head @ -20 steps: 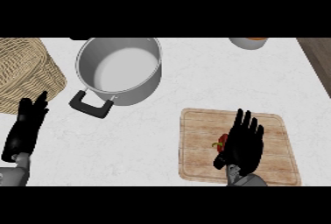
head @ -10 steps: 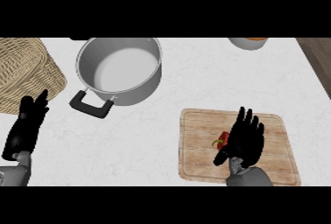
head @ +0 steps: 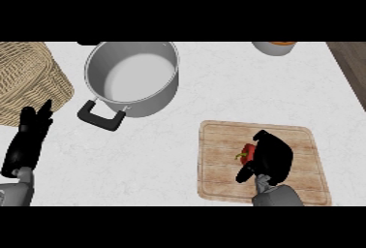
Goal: Pick the bell pepper from the cutting board and place it in the pot
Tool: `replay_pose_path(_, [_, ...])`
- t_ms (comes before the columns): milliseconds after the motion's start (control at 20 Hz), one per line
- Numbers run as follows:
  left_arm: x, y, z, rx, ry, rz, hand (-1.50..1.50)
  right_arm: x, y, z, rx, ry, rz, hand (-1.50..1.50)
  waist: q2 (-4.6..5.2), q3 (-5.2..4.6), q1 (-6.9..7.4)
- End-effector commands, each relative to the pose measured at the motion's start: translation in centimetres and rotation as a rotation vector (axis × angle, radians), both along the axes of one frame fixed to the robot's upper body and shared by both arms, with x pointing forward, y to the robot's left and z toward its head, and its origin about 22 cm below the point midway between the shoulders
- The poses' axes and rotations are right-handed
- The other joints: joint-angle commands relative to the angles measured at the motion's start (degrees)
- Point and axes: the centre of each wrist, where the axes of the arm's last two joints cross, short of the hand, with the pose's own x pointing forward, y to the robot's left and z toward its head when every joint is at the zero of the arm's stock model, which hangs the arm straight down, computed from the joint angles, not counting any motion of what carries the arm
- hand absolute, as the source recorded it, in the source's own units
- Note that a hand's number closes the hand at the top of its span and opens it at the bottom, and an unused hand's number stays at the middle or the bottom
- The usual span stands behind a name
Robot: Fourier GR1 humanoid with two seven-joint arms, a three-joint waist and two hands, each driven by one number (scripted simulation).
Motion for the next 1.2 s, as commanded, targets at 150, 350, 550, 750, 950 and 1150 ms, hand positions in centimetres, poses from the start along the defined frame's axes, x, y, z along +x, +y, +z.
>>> replay_pose_path(150, [-0.9, -0.2, -1.1, -0.012, -0.007, 0.01, 0.0, 0.5, 0.0, -0.5, -0.174, -0.06, 0.046, 1.5, 0.36, 0.17, 0.07])
replay_pose_path(350, [1.2, -1.5, -0.4, 0.018, -0.001, 0.007, 0.0, 0.0, -1.4, -0.4, -0.213, -0.125, 0.075, 1.5, 0.41, 0.18, -0.35])
replay_pose_path(550, [0.9, -0.5, -0.7, -0.008, 0.005, -0.011, 0.0, -0.8, 2.3, 0.0, -0.218, -0.134, 0.101, 1.5, 0.38, 0.17, -0.15])
replay_pose_path(750, [-0.6, -0.2, -0.9, -0.008, -0.005, -0.003, 0.0, 3.4, -0.4, 3.1, -0.013, -0.023, 0.331, 1.5, 0.62, 0.19, 0.78])
replay_pose_path(950, [-1.3, 2.2, -0.8, 0.004, -0.007, 0.004, 0.0, 4.1, 0.1, 5.9, -0.073, -0.057, 0.392, 1.5, 0.37, 0.16, 0.17])
replay_pose_path(1150, [-0.1, -0.6, -0.7, 0.002, 0.001, 0.012, 0.0, 2.4, 0.6, 10.4, -0.042, -0.274, 0.395, 1.5, 0.18, 0.17, -0.39])
